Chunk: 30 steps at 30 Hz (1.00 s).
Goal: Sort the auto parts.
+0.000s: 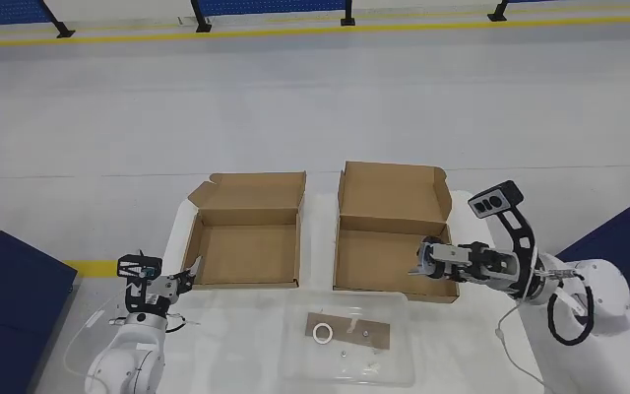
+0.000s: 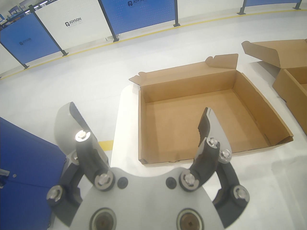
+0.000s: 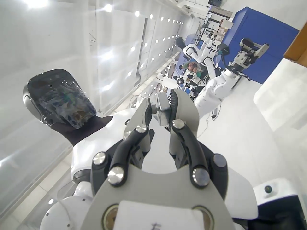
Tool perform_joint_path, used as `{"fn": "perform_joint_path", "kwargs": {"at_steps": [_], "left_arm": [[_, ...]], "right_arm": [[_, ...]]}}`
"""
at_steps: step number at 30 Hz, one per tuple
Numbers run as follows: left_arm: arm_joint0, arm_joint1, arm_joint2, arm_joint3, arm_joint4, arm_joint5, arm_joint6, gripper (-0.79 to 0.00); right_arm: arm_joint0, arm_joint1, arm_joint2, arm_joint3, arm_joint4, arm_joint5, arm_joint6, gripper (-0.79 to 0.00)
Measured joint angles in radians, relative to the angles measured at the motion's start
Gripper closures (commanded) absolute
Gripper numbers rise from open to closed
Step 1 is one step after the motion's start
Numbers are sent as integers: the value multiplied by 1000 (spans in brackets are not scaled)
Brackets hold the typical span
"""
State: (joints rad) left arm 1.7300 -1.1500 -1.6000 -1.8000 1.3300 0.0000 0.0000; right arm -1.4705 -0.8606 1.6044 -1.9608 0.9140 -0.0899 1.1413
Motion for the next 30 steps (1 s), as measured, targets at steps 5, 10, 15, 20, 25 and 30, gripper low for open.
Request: {"fn": "perform_joint_path", "kwargs": {"at_steps": [5,10,15,20,25,30], "left_arm": [[0,0,0,0,0,0,0,-785],[0,0,0,0,0,0,0,-785],[0,0,0,0,0,0,0,-785],[0,0,0,0,0,0,0,-785],[0,0,0,0,0,0,0,-785],[0,0,0,0,0,0,0,-785]], "right_arm": [[12,5,16,-22,-148,41,-55,0],[30,14,38,-23,-345,98,-92,0],[36,25,57,-41,-565,157,-127,0],[34,35,39,-58,-781,198,-136,0],[35,36,34,-62,-830,198,-142,0],[34,36,34,-61,-829,199,-142,0]]}}
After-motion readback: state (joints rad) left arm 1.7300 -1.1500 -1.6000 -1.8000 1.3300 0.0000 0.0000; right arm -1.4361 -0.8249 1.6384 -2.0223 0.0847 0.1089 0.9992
